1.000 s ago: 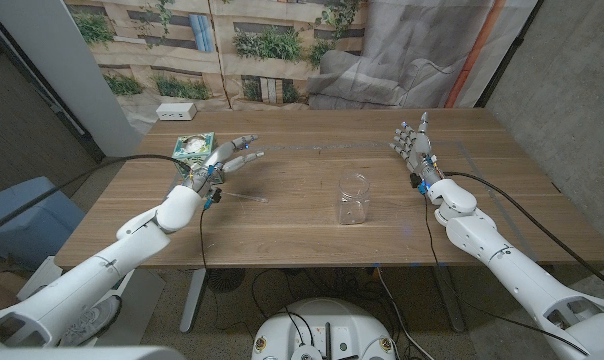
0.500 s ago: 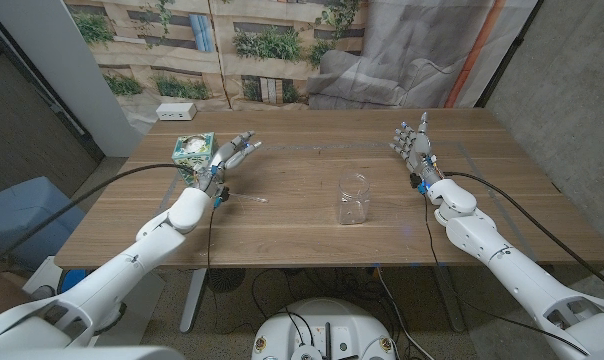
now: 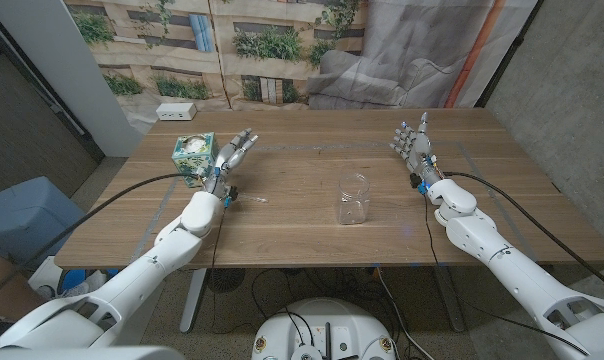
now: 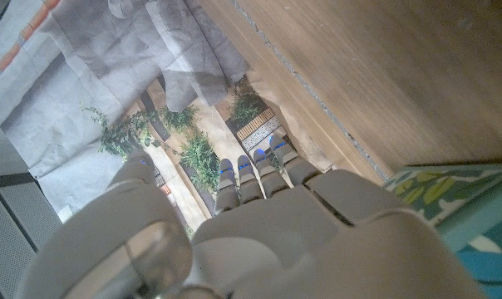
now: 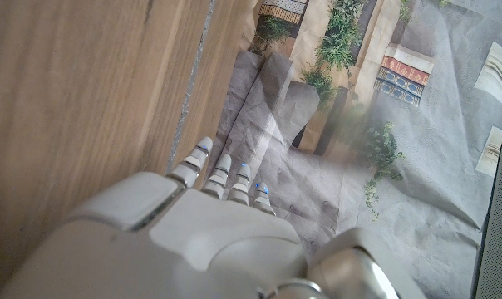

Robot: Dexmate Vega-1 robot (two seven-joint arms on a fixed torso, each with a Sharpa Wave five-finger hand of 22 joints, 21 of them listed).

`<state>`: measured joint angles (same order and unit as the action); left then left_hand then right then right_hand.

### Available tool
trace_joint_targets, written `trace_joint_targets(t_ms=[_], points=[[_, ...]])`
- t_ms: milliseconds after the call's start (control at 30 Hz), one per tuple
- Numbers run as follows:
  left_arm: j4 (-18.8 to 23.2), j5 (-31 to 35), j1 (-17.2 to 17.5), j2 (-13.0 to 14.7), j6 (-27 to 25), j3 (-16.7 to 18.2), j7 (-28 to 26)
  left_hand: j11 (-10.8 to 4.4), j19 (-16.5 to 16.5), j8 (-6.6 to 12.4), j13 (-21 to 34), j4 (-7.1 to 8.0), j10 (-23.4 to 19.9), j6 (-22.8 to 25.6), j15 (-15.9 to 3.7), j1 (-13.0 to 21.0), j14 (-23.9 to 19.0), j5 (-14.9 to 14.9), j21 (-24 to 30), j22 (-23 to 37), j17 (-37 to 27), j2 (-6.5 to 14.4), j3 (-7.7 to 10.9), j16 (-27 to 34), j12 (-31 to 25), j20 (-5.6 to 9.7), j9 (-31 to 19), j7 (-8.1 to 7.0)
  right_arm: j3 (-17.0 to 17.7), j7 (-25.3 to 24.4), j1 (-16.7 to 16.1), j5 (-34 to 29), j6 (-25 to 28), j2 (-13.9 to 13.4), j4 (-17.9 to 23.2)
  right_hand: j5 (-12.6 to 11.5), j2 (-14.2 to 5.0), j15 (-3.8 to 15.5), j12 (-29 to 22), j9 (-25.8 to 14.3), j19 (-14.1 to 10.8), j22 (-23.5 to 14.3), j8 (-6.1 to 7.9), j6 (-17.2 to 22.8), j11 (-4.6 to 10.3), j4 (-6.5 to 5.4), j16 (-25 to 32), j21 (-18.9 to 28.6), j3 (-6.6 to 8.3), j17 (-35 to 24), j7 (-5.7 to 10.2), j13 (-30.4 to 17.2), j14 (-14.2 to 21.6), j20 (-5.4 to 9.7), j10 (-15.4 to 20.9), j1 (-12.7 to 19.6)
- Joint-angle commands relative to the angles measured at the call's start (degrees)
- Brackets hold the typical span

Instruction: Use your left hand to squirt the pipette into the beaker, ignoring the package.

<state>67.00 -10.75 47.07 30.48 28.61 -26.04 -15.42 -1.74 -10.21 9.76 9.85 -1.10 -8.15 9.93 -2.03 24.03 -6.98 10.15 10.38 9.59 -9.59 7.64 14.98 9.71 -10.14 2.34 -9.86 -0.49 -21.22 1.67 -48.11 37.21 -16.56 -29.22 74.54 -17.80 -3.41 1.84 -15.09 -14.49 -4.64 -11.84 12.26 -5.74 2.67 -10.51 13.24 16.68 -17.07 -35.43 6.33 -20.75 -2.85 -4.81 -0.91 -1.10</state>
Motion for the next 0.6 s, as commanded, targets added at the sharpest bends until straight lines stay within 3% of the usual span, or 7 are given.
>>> trace_joint_targets(t_ms=[33,433,600], points=[[3.4,-4.5,4.3,-3.6,-1.9,1.2,-3.5,0.2,0.0,0.54,0.2,0.3,-0.2,0.7,0.47,-0.8,-0.4,0.4,0.2,0.1,-0.2,0.2,0.05,0.4,-0.4,0.75,-0.1,0.47,0.0,0.0,0.0,0.0,-0.1,0.0,-0.1,-0.3,-3.36,4.83,-0.2,-0.1,-0.5,-0.3,0.21,0.1,0.14,0.05,0.4,-0.2,-0.43,-0.2,0.47,-0.1,-0.4,-0.11,-0.2,0.0],[8.0,-9.1,6.7,-4.7,-6.8,2.5,-4.4,0.42,0.7,0.61,0.2,0.67,0.2,0.9,0.66,-1.8,0.3,0.6,0.0,0.1,-0.2,0.9,0.27,0.3,-0.3,1.42,-0.1,0.84,0.0,0.0,0.0,0.0,-0.1,0.0,-0.1,-0.3,-3.36,4.71,0.0,-0.1,-0.4,-0.3,0.21,0.1,0.13,0.04,0.3,-0.2,-0.43,-0.2,0.53,-0.1,-0.5,-0.12,-0.6,0.0],[9.8,-12.0,7.3,-4.1,-8.2,3.1,-2.1,0.4,0.9,0.69,0.1,0.72,0.3,1.1,0.7,-2.0,0.3,0.6,0.0,0.1,-0.2,1.1,0.38,0.3,-0.4,1.38,-0.1,0.91,0.0,0.0,0.0,0.0,-0.1,0.0,-0.1,-0.2,-3.37,4.76,-0.1,-0.1,-0.4,-0.3,0.21,0.1,0.24,0.04,0.4,-0.2,-0.43,-0.2,0.49,-0.1,-0.5,-0.13,-0.3,0.0]])
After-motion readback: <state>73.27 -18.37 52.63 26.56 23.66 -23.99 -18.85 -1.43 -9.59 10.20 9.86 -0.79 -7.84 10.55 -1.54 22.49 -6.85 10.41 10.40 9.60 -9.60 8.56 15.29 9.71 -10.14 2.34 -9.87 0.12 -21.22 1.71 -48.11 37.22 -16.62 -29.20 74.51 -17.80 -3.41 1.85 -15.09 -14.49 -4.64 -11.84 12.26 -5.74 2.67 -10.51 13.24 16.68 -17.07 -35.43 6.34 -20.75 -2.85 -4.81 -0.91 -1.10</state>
